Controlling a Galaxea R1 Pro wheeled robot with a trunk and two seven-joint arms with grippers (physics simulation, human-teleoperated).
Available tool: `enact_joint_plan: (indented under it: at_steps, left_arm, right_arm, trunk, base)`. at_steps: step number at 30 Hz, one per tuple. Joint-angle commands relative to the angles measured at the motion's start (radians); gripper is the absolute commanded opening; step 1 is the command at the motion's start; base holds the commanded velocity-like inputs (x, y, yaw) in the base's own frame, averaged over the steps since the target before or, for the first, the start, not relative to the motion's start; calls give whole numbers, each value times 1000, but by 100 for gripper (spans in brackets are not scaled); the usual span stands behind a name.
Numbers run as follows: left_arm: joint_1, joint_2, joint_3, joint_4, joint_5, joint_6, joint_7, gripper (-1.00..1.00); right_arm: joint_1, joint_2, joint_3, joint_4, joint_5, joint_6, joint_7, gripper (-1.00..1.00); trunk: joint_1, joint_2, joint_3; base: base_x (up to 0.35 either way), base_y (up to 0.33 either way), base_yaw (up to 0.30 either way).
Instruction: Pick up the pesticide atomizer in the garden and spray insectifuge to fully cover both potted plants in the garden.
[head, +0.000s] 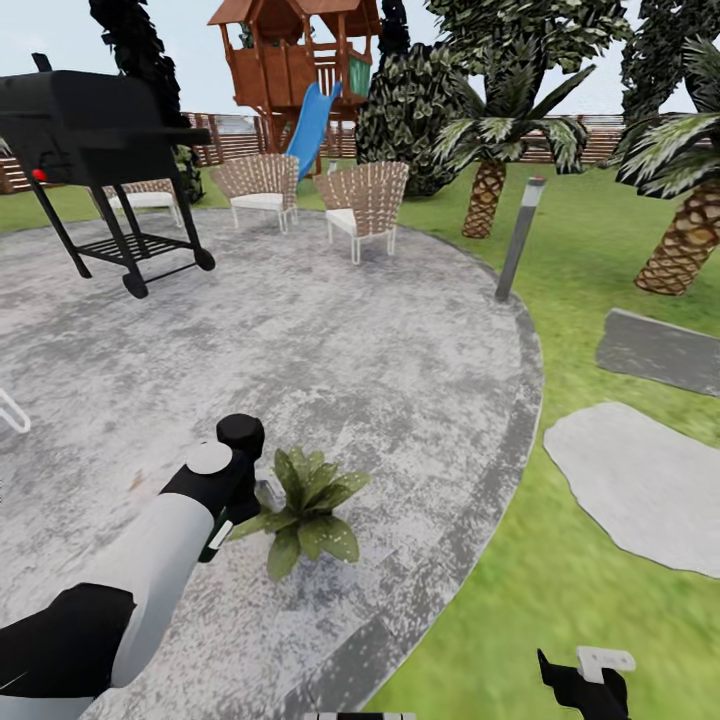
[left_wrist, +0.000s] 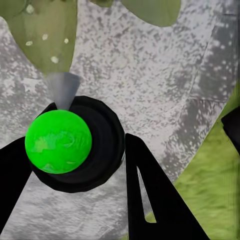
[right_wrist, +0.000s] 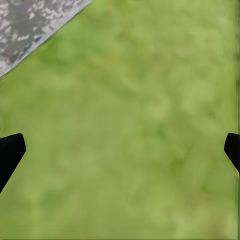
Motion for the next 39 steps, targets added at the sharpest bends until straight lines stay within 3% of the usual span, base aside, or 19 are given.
enact_joint_plan:
  at_steps: [1, 23, 31, 34, 37, 39]
  left_arm:
    - [-1, 0, -1, 0, -9, 10, -10, -100]
    - [12, 4, 3, 1, -13, 12, -10, -100]
    - [27, 18, 2, 0, -17, 9, -10, -100]
    - [82, 31, 5, -6, -15, 13, -10, -100]
    - [96, 68, 7, -7, -8, 16, -10, -100]
    - [115, 79, 31, -11, -8, 17, -10, -100]
  right_arm:
    - [-1, 0, -9, 1, 5, -5, 8, 100]
    - [-1, 0, -9, 1, 5, -5, 8, 100]
    - [-1, -2, -10, 1, 6, -6, 8, 100]
    - [-1, -3, -10, 1, 6, -6, 8, 100]
    - [-1, -2, -10, 1, 6, -6, 7, 100]
    - [-1, -1, -10, 1, 6, -6, 7, 100]
  trunk:
    - [0, 0, -1]
    - [0, 0, -1]
    - [0, 0, -1]
    - [0, 0, -1]
    - [0, 0, -1]
    - [0, 0, -1]
  base:
    - [22, -272, 205]
    - [-108, -268, 272]
    - [122, -184, 63]
    - [11, -9, 1]
    - [1, -1, 0]
    - [0, 0, 0]
